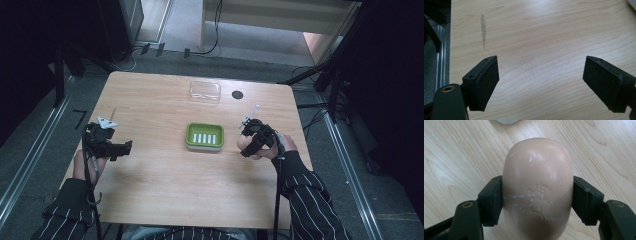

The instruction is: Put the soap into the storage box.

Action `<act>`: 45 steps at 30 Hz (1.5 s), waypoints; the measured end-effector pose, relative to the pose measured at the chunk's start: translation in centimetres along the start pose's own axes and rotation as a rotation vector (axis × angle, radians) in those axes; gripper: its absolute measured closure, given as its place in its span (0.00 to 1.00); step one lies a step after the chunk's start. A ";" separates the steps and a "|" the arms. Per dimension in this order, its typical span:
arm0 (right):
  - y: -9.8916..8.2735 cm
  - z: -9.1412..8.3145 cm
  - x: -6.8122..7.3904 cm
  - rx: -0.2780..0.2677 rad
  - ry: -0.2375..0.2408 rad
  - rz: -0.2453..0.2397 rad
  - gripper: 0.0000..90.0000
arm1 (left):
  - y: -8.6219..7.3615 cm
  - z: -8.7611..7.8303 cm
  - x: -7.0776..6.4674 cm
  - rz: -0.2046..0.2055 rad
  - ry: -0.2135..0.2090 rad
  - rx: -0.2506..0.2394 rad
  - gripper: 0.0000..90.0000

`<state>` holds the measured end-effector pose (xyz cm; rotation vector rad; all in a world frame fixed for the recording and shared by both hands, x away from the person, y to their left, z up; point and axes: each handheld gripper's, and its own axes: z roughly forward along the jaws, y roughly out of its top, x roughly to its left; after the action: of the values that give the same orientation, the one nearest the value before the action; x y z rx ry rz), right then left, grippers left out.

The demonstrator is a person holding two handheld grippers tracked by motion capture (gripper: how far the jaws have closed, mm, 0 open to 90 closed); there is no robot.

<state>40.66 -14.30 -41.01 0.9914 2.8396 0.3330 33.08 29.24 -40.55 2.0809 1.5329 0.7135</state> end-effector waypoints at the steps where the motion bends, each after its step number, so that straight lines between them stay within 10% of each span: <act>1: 0.1 0.0 0.0 0.001 0.000 -0.004 0.37 | 0.0 0.0 0.0 0.000 0.000 -0.001 0.16; 45: 4.1 -0.1 0.2 -0.040 -0.004 -0.100 0.37 | 0.0 0.0 0.0 0.001 0.000 0.001 0.16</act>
<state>42.93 -11.08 -39.92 0.8377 2.8540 0.3748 33.10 29.28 -40.59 2.0830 1.5322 0.7129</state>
